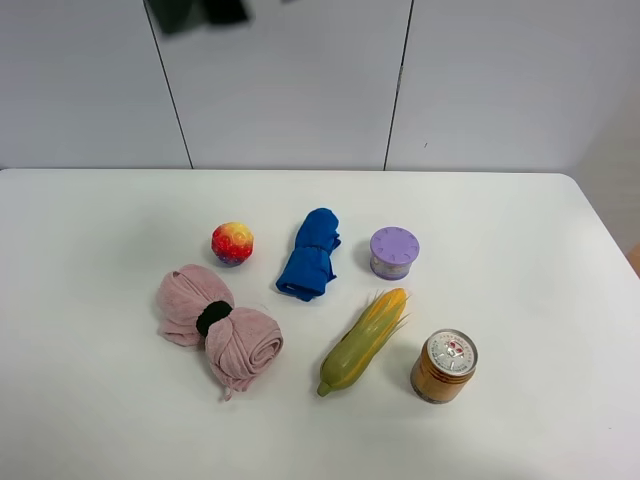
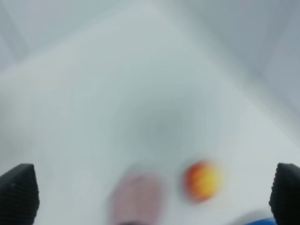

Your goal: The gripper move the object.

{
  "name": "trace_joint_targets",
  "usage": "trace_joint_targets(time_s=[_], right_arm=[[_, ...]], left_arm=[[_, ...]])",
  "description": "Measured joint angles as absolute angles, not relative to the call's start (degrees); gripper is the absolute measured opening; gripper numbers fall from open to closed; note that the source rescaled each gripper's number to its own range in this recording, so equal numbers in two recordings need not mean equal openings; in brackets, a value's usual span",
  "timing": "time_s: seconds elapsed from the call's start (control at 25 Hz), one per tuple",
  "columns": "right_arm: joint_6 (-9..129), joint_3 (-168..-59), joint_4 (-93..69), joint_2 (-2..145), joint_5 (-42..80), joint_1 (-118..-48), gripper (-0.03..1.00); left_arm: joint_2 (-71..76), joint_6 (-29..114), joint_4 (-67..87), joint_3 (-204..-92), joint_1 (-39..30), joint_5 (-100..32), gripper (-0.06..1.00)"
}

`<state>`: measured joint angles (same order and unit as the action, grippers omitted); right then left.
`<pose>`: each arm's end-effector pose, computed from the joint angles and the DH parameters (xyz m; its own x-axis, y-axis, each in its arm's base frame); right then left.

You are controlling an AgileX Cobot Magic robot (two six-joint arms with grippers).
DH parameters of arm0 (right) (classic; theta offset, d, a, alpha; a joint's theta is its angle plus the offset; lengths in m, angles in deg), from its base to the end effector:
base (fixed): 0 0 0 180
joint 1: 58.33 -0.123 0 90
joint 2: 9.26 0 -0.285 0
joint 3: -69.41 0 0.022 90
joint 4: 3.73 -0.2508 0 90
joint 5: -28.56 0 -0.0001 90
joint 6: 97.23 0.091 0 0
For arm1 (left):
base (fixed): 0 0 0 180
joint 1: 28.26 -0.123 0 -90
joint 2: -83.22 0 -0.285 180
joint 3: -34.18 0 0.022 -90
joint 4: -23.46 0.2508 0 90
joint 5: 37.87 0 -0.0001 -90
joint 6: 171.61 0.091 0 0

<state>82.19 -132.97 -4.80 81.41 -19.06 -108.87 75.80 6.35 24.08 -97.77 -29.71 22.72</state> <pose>0.1961 0.2401 0.4814 -0.2796 -0.3358 -0.8995 -0.7792 0.6267 0.0082 -0.0068 0.0007 0.2800 -0.4379 -0.0414 -0.8981 -0.0471 0.9986 -0.0231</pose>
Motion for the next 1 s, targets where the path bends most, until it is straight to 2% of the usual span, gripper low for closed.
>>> trace_joint_targets(time_s=[0.24,0.6,0.72,1.0], right_arm=[[87.5,-133.0,15.3,64.0,-24.4,-108.9,1.00],[84.6,-133.2,27.7,47.4,-40.6,-108.3,1.00],[84.9,-133.1,23.7,42.4,-41.3,-102.4,1.00],[80.8,-133.0,4.8,30.5,-41.3,-77.6,1.00]], left_arm=[[75.8,6.4,24.1,-97.8,-29.7,22.7,1.00],[75.8,6.4,24.1,-97.8,-29.7,22.7,1.00],[75.8,6.4,24.1,-97.8,-29.7,22.7,1.00],[75.8,6.4,24.1,-97.8,-29.7,22.7,1.00]])
